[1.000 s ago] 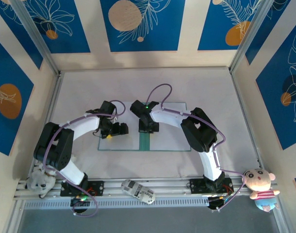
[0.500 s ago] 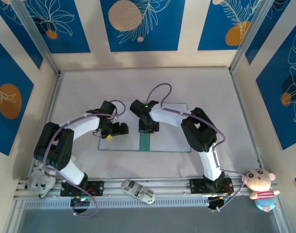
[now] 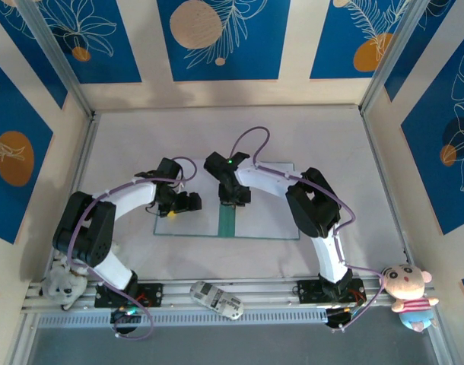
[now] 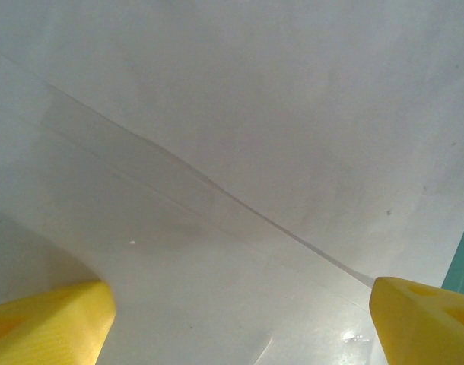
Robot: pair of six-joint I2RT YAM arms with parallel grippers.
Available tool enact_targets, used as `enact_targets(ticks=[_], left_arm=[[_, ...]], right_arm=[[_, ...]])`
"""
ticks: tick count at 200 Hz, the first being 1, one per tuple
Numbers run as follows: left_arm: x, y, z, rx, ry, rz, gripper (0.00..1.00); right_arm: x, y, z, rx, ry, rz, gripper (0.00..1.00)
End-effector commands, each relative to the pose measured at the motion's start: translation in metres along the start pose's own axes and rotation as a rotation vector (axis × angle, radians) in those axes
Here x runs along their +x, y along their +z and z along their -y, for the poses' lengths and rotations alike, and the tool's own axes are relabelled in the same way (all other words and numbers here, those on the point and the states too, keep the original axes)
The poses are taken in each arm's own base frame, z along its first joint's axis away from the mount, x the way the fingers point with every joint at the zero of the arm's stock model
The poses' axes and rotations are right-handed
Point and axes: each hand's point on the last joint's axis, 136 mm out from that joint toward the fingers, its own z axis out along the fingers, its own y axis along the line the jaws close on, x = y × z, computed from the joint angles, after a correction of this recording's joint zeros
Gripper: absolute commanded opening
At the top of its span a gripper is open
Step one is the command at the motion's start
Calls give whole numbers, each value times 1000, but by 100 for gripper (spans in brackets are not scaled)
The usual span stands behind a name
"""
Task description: Put the files into the folder
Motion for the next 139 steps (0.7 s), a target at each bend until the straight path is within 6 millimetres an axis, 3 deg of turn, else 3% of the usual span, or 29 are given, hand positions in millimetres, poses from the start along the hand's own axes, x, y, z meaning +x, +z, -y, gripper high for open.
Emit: enact_targets(ticks=[1,62,100,139], left_arm=[[14,1,-12,-34,-22,-52,90],[8,-13,-5,-23,-20,-27,90],[-3,-46,5,-15,-2,46,91],[-13,-83,3,-33,2,150,93]], right_arm=[[-5,-23,10,12,3,16,27],[-8,-46,11,-41,-11,45,33],[-3,-65,1,-168,-40,65,33],[9,-69,13,-228,-4,54,33]])
